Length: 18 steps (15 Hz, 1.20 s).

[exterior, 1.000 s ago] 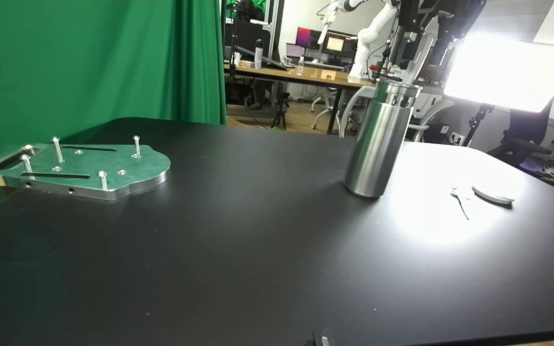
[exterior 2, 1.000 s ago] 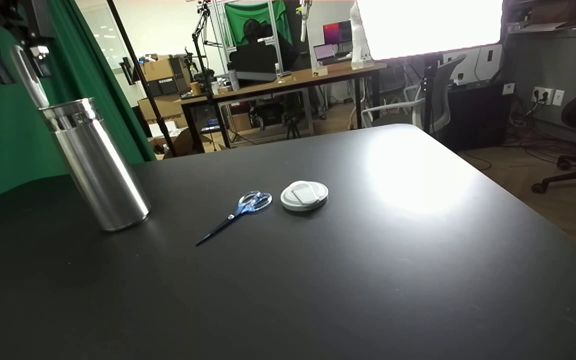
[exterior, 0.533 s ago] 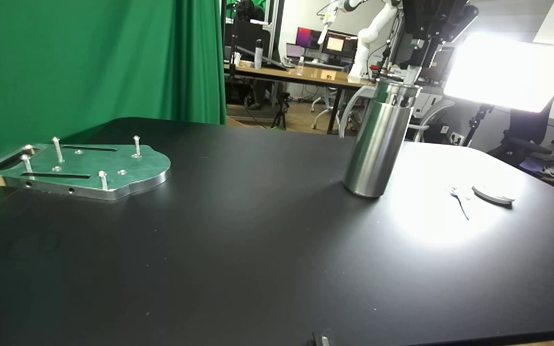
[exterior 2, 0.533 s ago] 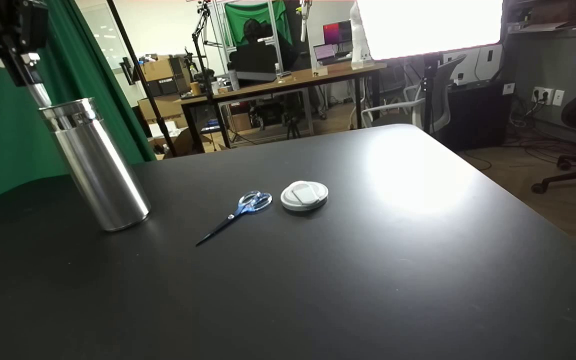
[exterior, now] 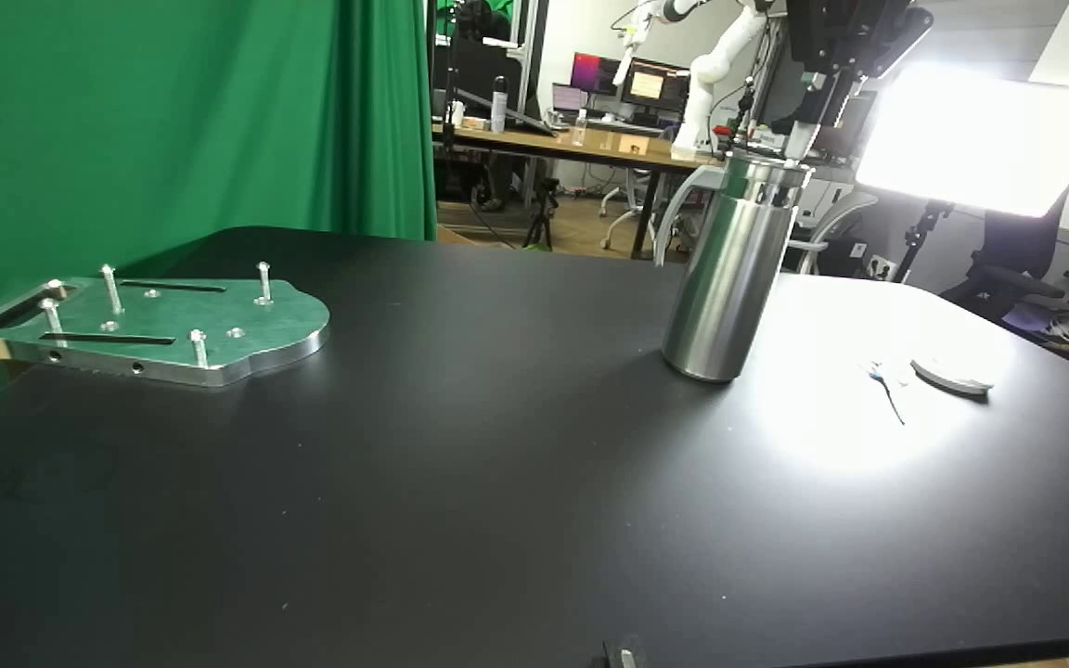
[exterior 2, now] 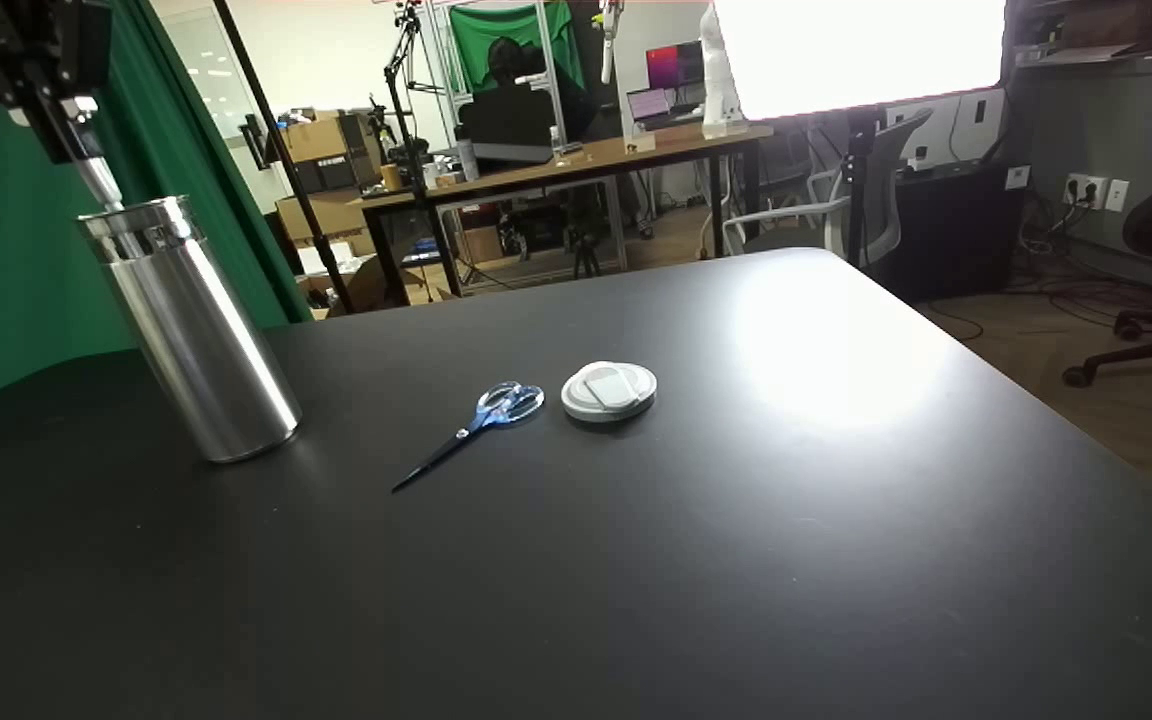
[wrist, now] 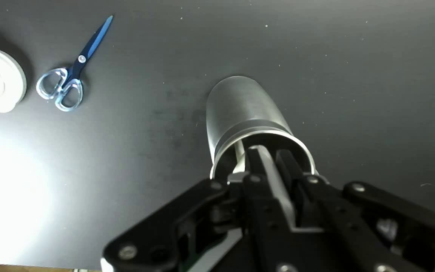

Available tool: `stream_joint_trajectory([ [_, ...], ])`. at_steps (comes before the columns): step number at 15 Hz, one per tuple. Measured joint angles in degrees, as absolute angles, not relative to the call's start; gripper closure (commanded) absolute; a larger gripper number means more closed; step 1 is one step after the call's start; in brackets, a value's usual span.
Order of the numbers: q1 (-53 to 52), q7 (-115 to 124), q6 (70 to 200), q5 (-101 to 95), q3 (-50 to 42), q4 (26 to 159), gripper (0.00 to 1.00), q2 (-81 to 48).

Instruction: Move the bottle brush up and down repeatedly in the thermos flask

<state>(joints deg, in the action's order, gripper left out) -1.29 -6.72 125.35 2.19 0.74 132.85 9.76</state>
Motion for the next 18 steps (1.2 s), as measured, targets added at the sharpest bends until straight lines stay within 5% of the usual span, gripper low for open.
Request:
stream_joint_trajectory([
  [18,-1.04,-10.09,123.47,3.26,-1.79,136.38,0.96,27.32],
])
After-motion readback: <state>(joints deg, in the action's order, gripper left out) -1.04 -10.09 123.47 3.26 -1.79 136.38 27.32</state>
